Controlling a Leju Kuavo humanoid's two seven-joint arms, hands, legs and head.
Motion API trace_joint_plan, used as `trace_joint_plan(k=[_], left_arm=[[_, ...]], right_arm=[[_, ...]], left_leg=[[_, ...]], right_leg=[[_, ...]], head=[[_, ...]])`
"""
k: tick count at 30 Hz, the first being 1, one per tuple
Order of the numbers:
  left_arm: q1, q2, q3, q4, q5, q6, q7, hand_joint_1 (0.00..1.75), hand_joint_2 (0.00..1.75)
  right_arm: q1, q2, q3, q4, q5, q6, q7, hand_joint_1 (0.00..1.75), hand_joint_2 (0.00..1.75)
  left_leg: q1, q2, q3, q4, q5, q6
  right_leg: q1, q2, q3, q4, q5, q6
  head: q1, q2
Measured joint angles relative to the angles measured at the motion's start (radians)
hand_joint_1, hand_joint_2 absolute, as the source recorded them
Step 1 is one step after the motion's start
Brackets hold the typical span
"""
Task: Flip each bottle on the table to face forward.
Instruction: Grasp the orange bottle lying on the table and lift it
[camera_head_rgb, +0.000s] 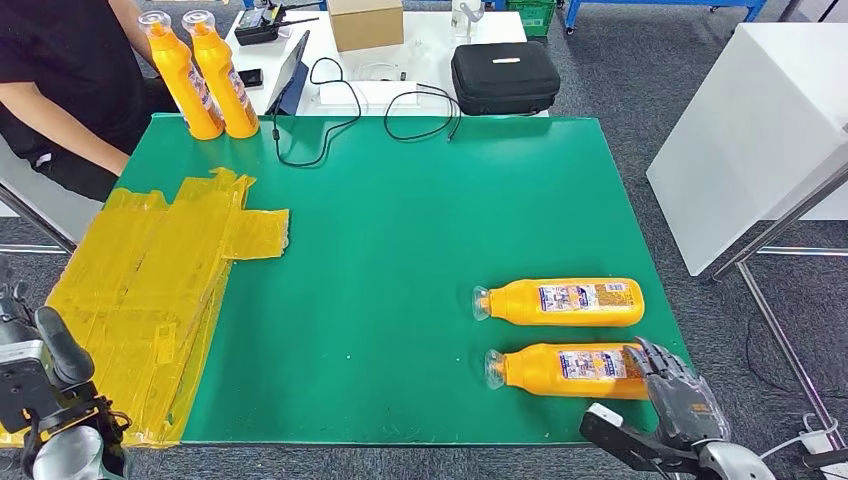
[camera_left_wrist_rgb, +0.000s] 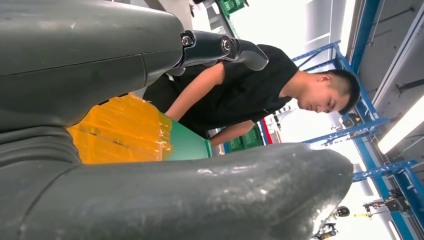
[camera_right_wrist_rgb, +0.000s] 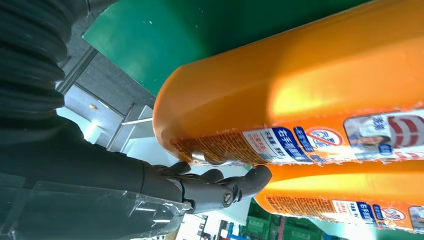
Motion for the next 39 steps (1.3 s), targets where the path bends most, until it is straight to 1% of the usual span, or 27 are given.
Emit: trace_joint_plan(k=[5,12,19,24,25,28,29,32,34,39], left_arm=[[-0.013,0.0,-0.004,0.002,0.001,-0.001,0.0,0.0,0.0],[-0.023,0.003,-0.013,0.01,0.017,-0.001,-0.007,0.0,0.0],[-0.023,0.004,-0.013,0.01,0.027,-0.003,-0.011,0.0,0.0],[-0.023,0.004,-0.013,0.01,0.032,-0.005,-0.011,0.0,0.0],[-0.023,0.004,-0.013,0.01,0.032,-0.005,-0.011,0.0,0.0],[-0.024,0.004,-0.013,0.01,0.036,-0.008,-0.011,0.0,0.0],[-0.024,0.004,-0.012,0.01,0.038,-0.009,-0.011,0.0,0.0],[-0.028,0.006,-0.012,0.011,0.045,-0.015,-0.013,0.0,0.0],[-0.029,0.007,-0.012,0.012,0.049,-0.017,-0.014,0.0,0.0],[-0.032,0.009,-0.012,0.014,0.052,-0.019,-0.016,0.0,0.0]], right_arm=[[-0.059,-0.001,0.01,0.068,0.015,0.019,-0.004,0.0,1.75],[-0.132,-0.019,0.04,0.164,0.023,0.038,-0.011,0.0,1.75],[-0.213,-0.016,0.094,0.242,0.05,0.036,-0.011,0.0,1.75],[-0.253,-0.011,0.126,0.284,0.057,0.036,-0.011,0.0,1.75],[-0.258,-0.01,0.13,0.289,0.058,0.036,-0.011,0.14,1.75],[-0.265,-0.01,0.14,0.302,0.058,0.037,-0.013,1.23,1.75],[-0.265,-0.011,0.144,0.306,0.056,0.038,-0.015,1.49,1.75],[-0.267,-0.02,0.159,0.316,0.046,0.042,-0.022,1.67,1.75],[-0.271,-0.027,0.167,0.323,0.04,0.045,-0.023,1.74,1.75],[-0.282,-0.041,0.182,0.337,0.022,0.055,-0.024,1.75,1.75]], left_leg=[[0.0,0.0,0.002,0.0,0.0,0.0],[0.0,0.0,0.004,0.0,0.0,0.0],[0.0,0.006,0.008,0.0,-0.001,0.0],[0.0,0.007,0.015,0.0,-0.002,0.0],[0.0,0.007,0.016,0.0,-0.002,0.0],[0.001,0.008,0.018,0.0,-0.002,0.0],[0.0,0.008,0.019,0.0,-0.002,0.0],[0.0,0.008,0.02,0.0,-0.002,0.0],[0.0,0.007,0.02,0.0,-0.002,0.0],[0.0,0.007,0.021,0.0,-0.002,0.001]], right_leg=[[0.0,0.0,0.001,0.0,0.0,0.0],[0.0,0.0,0.003,0.0,0.0,0.0],[0.001,0.006,0.006,0.0,0.001,0.0],[0.001,0.007,0.011,-0.001,0.001,0.0],[0.001,0.007,0.012,-0.001,0.001,0.0],[0.001,0.007,0.015,-0.001,0.001,0.0],[0.001,0.007,0.015,-0.001,0.001,0.0],[0.001,0.007,0.016,-0.001,0.001,0.0],[0.001,0.007,0.017,-0.001,0.001,0.0],[0.001,0.007,0.018,-0.001,0.001,0.001]], head=[[0.0,0.0],[0.0,0.0],[0.0,0.0],[0.0,0.0],[0.0,0.0],[0.001,0.0],[0.0,0.0],[0.0,0.0],[0.001,0.0],[0.0,0.0]])
